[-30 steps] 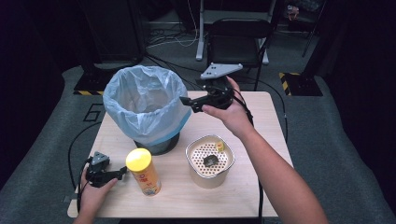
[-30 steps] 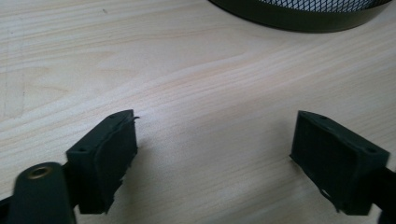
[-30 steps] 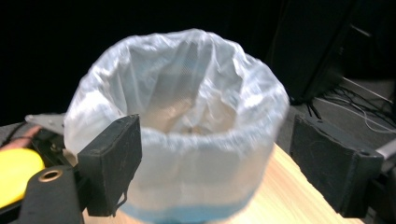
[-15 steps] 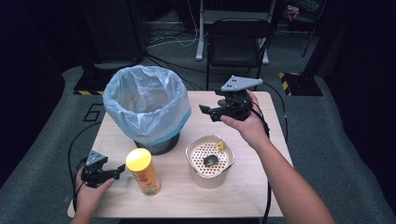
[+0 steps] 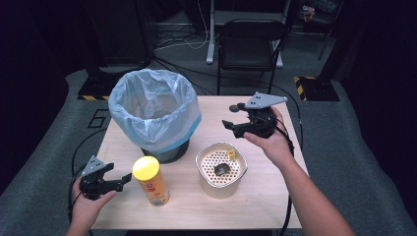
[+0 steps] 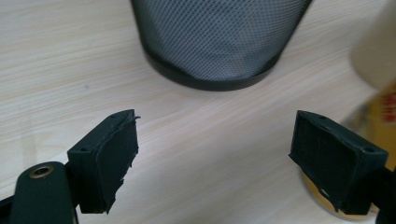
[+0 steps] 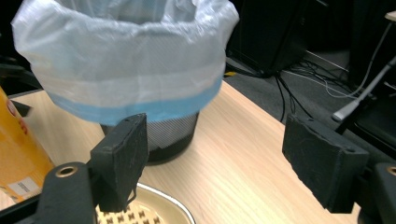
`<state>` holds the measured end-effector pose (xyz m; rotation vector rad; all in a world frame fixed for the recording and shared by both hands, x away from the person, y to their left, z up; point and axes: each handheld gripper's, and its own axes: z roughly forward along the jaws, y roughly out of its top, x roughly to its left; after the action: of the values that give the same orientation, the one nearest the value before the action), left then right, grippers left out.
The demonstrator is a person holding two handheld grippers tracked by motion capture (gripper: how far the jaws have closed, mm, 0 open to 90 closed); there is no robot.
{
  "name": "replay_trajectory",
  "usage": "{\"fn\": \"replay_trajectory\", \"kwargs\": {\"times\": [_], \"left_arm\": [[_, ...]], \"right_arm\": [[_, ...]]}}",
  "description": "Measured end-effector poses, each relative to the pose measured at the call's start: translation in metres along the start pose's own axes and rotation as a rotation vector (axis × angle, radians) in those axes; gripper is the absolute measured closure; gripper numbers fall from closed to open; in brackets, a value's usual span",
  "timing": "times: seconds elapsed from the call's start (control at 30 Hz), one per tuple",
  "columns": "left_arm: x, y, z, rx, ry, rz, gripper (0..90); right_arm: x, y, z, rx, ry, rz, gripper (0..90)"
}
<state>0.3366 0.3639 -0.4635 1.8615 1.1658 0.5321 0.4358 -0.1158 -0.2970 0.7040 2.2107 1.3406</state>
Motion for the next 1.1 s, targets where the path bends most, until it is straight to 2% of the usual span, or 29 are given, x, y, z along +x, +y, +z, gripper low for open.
{"fn": "replay_trajectory", "kwargs": {"times": [0.1,0.13,0.2,0.23,0.33,0.43,0.57,0.67,0.73,0.77,0.8,0.83,0.87,0.9,0.93,1.0,1.1], "left_arm": [[-0.009,-0.002,-0.01,0.005,-0.048,0.021,13.7],[-0.011,-0.003,-0.012,-0.005,-0.046,0.027,12.8],[-0.015,-0.003,-0.018,-0.007,-0.073,0.017,11.2],[-0.015,-0.003,-0.018,-0.007,-0.073,0.017,11.2],[-0.02,-0.004,-0.027,-0.022,-0.114,0.025,10.4],[-0.029,-0.006,-0.03,-0.035,-0.158,0.01,9.9],[-0.04,-0.008,-0.031,-0.043,-0.187,0.046,9.0],[-0.049,-0.01,-0.031,-0.053,-0.206,0.069,6.5],[-0.052,-0.009,-0.031,-0.039,-0.227,0.07,5.8],[-0.055,-0.008,-0.03,-0.04,-0.228,0.082,5.5],[-0.057,-0.007,-0.029,-0.042,-0.246,0.096,5.1],[-0.057,-0.007,-0.029,-0.042,-0.246,0.096,4.7],[-0.065,-0.005,-0.025,-0.054,-0.256,0.088,4.1],[-0.066,-0.003,-0.025,-0.046,-0.272,0.094,4.1],[-0.068,-0.002,-0.022,-0.055,-0.275,0.1,4.1],[-0.072,0.001,-0.018,-0.052,-0.281,0.142,4.1],[-0.077,0.001,-0.011,-0.045,-0.291,0.145,4.1]], "right_arm": [[-0.005,-0.014,-0.005,0.011,-0.022,0.02,22.8],[-0.007,-0.017,-0.006,0.016,-0.027,0.028,22.9],[-0.009,-0.023,-0.009,0.024,-0.041,0.039,22.9],[-0.01,-0.027,-0.011,0.032,-0.05,0.051,22.9],[-0.014,-0.035,-0.016,0.036,-0.064,0.058,22.9],[-0.017,-0.042,-0.018,0.047,-0.081,0.066,22.9],[-0.019,-0.052,-0.022,0.046,-0.086,0.086,22.9],[-0.02,-0.059,-0.023,0.056,-0.092,0.091,22.9],[-0.021,-0.063,-0.024,0.055,-0.094,0.097,22.9],[-0.021,-0.065,-0.024,0.056,-0.097,0.102,22.9],[-0.022,-0.067,-0.025,0.055,-0.099,0.106,22.9],[-0.023,-0.069,-0.026,0.051,-0.099,0.101,22.9],[-0.023,-0.071,-0.027,0.056,-0.107,0.102,22.9],[-0.024,-0.074,-0.028,0.057,-0.114,0.101,22.9],[-0.024,-0.075,-0.028,0.059,-0.119,0.097,22.9],[-0.026,-0.079,-0.03,0.066,-0.127,0.105,22.9],[-0.027,-0.083,-0.032,0.065,-0.134,0.122,22.9]]}}
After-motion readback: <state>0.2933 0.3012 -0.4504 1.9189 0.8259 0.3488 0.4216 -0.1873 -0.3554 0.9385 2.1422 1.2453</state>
